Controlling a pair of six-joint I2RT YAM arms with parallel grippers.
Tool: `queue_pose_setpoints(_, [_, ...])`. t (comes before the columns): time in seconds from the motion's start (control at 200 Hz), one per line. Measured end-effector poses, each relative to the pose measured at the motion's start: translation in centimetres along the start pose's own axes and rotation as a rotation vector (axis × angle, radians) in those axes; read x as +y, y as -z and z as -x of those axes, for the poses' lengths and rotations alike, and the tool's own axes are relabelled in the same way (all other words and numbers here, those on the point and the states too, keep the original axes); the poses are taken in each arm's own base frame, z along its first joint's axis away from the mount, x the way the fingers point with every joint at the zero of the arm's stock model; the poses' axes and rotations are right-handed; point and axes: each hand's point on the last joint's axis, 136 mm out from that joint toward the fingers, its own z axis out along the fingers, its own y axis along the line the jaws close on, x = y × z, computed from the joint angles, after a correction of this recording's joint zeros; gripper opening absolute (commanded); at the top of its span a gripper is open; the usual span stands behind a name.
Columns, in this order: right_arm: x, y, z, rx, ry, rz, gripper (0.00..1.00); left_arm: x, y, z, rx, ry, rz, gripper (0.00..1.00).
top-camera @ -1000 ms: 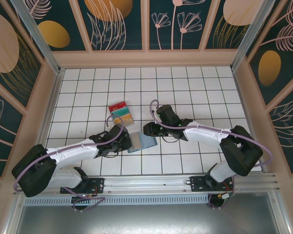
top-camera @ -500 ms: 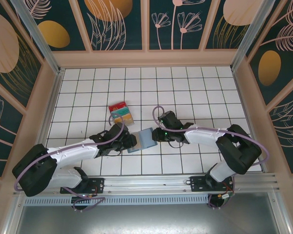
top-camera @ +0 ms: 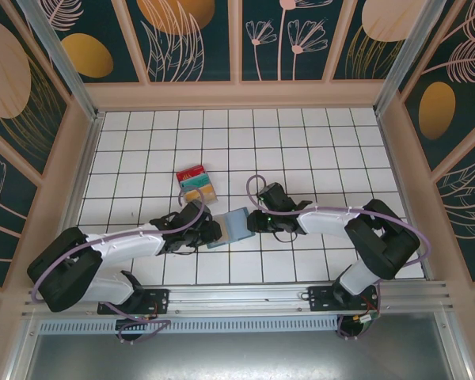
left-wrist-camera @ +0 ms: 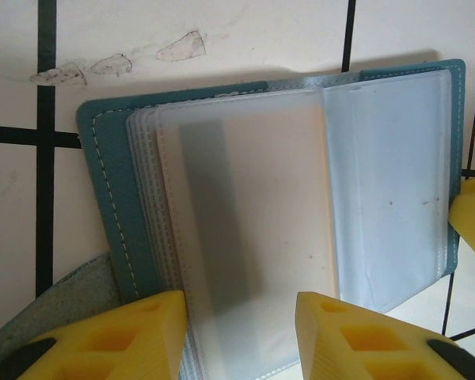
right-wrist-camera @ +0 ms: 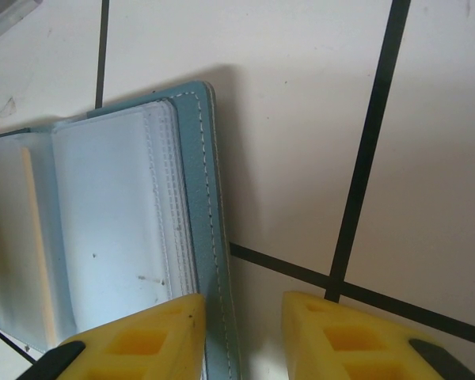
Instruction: Take the credit cards out of the card holder
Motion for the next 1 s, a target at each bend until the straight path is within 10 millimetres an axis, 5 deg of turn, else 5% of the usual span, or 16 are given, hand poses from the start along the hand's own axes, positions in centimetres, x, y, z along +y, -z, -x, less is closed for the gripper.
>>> queue_pose_setpoints(0.43, [0.0,-0.1,0.0,-0.002,0.000,0.003,0.31,-1.8,-0.3,-0.1,0.021,-0.008,-0.079,0.64])
queue_pose_setpoints(0.646, [0.0,-0.2,0.0,-0.002,0.000,0.003,0.31,-2.6,-0.2,0.0,0.024,-0.009,-0.116,0.65])
queue_pose_setpoints(0.881, [0.1,-0.2,0.0,-0.001,0.001,0.006,0.31,-3.2,0.0,0.2,0.015,-0.011,-0.142,0.94])
queue_pose_setpoints(0.996, [0.1,-0.2,0.0,-0.001,0.001,0.006,0.31,-3.7,0.4,0.4,0.005,-0.015,-0.164,0.98])
